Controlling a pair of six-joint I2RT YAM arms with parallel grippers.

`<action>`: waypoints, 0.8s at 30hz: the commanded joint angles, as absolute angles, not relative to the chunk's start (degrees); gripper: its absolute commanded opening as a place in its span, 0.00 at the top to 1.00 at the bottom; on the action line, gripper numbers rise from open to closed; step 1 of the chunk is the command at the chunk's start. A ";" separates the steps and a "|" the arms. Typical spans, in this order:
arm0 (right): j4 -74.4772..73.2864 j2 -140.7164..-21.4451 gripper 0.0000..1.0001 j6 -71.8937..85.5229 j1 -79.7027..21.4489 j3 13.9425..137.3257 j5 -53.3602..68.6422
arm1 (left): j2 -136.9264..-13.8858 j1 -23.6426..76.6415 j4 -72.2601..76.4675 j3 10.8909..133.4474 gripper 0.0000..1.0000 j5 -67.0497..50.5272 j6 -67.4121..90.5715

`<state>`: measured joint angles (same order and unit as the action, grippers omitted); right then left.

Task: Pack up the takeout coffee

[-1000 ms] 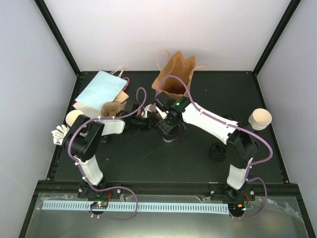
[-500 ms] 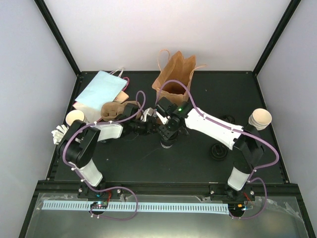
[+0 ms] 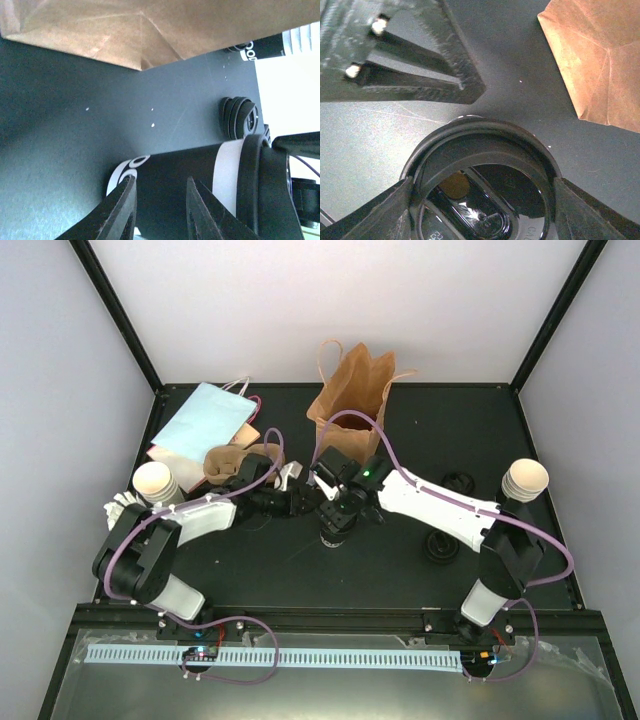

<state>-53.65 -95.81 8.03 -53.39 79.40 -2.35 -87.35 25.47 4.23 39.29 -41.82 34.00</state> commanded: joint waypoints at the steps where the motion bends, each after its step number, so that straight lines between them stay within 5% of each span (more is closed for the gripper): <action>1: -53.64 -95.89 0.28 9.84 -55.09 76.74 0.26 | -83.20 25.05 1.26 37.94 0.70 -40.92 32.39; 24: -57.48 -97.45 0.16 8.94 -59.80 85.73 -7.15 | -69.51 23.88 -6.80 34.25 0.65 -37.05 31.32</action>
